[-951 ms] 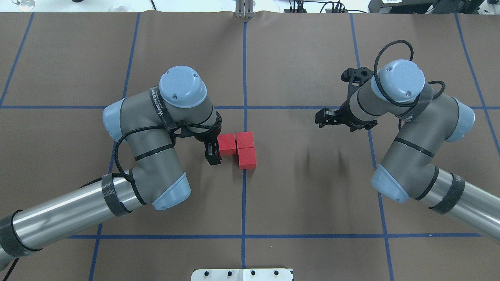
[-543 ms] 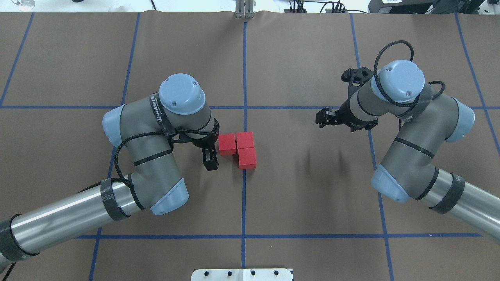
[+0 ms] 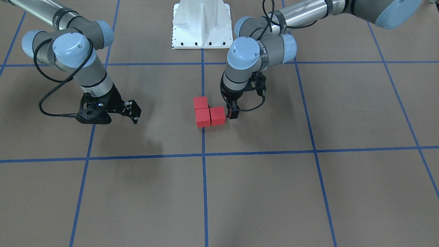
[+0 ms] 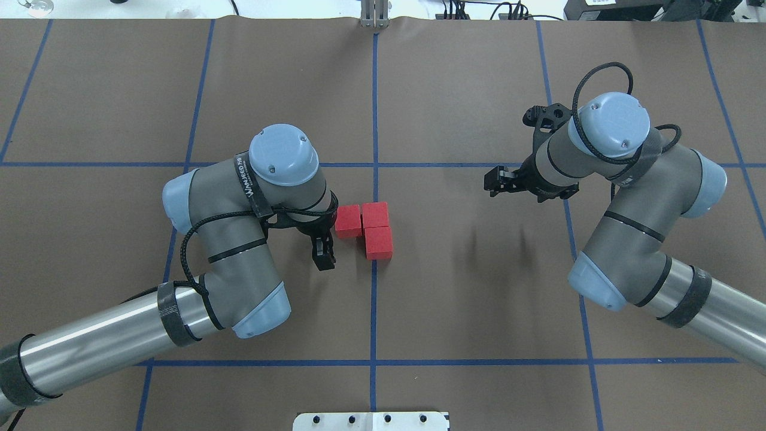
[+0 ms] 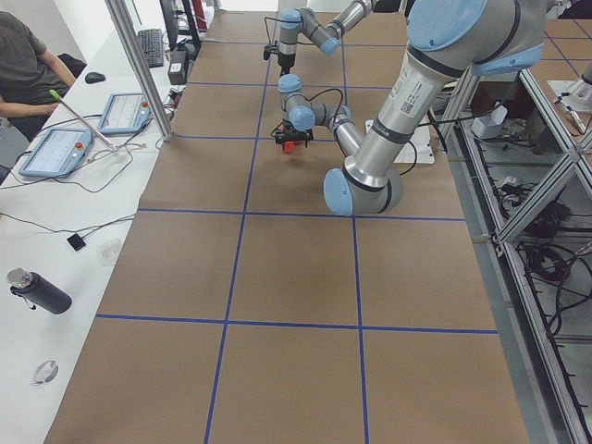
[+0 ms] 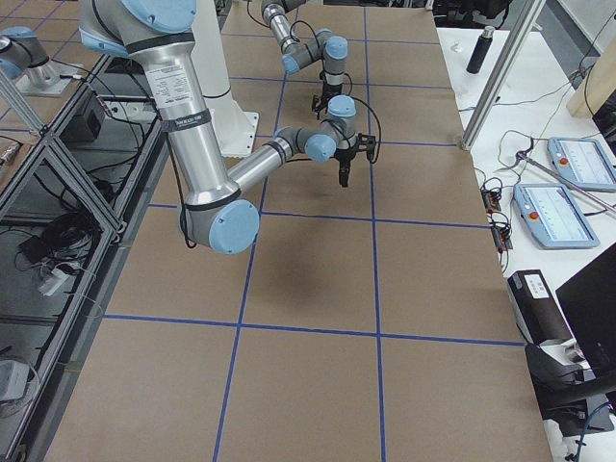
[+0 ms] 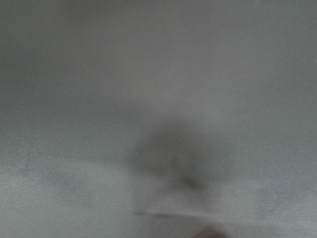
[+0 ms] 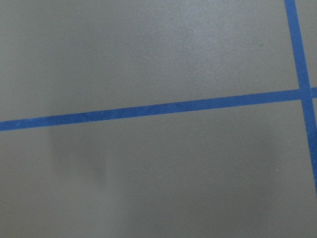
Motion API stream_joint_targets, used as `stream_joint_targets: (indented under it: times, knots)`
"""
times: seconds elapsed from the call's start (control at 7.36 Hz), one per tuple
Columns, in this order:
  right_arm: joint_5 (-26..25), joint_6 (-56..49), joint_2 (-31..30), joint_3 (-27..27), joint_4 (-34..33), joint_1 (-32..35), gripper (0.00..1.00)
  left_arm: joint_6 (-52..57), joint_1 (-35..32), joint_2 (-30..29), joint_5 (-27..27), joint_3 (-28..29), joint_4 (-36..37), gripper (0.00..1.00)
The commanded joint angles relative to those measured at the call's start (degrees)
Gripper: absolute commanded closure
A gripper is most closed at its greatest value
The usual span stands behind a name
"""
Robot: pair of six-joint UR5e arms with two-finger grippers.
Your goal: Form red blocks into L shape at center
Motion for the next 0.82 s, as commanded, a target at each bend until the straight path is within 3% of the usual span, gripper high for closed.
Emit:
stream_joint_targets:
  times: [0.0,0.68]
  knots:
    - [0.00,-0.12,0.00,-0.07,-0.07,0.00,0.00,0.00,0.96,-0.01,0.00,0.02,0.00,0.00]
    - [0.00,-0.20,0.09,-0.07,-0.07,0.00,0.00,0.00,1.49,-0.01,0.00,0.02,0.00,0.00]
